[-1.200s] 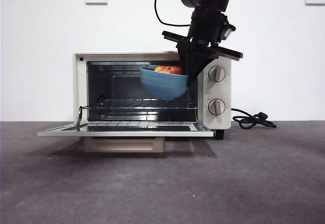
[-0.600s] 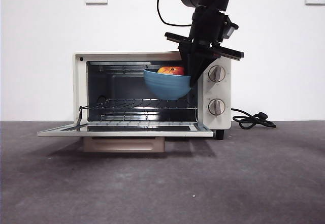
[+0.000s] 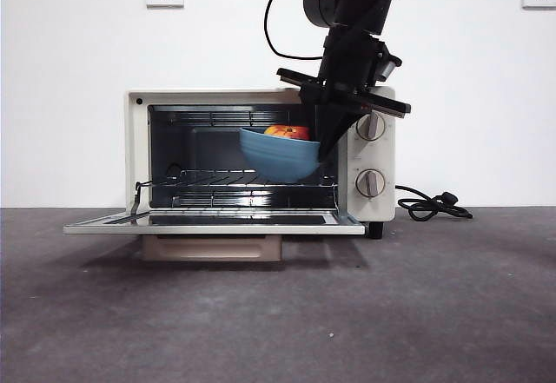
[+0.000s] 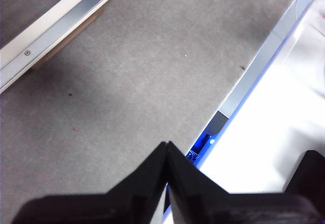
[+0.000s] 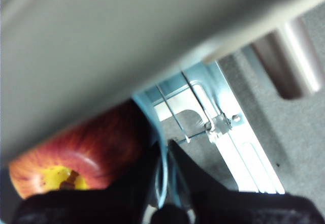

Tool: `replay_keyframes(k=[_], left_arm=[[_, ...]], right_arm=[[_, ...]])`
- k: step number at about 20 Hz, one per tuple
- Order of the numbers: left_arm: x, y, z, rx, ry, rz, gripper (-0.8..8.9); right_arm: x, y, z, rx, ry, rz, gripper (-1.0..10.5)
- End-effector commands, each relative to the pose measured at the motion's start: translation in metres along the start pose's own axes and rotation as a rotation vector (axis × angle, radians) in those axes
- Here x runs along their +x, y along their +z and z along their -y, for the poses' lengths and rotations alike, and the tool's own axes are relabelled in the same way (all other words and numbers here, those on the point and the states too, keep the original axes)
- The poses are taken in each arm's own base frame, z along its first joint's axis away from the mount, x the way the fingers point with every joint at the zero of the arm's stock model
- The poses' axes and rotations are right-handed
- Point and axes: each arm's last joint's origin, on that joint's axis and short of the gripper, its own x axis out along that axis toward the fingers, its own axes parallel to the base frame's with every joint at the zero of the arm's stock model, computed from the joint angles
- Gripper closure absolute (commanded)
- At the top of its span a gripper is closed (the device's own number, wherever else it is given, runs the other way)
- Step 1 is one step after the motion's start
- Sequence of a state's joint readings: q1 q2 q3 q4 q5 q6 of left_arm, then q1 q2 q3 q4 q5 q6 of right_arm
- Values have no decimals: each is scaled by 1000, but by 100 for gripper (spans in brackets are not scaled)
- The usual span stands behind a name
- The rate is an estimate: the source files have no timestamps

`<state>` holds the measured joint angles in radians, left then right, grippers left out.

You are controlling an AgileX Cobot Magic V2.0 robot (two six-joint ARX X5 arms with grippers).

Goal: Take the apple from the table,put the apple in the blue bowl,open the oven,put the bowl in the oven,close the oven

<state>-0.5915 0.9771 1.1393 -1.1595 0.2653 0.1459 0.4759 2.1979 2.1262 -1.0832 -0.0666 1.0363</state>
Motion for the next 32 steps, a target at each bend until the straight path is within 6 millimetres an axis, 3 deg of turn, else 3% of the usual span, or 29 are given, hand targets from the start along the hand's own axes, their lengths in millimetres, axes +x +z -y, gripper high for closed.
replay_keyframes(k=[1, 4, 13, 32], left_arm=[[0, -1, 0, -7, -3, -3, 819], [0, -1, 0, -7, -3, -2, 819], [0, -1, 0, -6, -3, -2, 819], [0, -1, 0, -7, -2, 1, 819]], right_arm=[[10, 0, 0, -24, -18, 4, 915], [9, 0, 0, -68, -23, 6, 778], [3, 1, 0, -152, -55, 71, 780], [-36, 0, -10, -328, 16, 213, 783]])
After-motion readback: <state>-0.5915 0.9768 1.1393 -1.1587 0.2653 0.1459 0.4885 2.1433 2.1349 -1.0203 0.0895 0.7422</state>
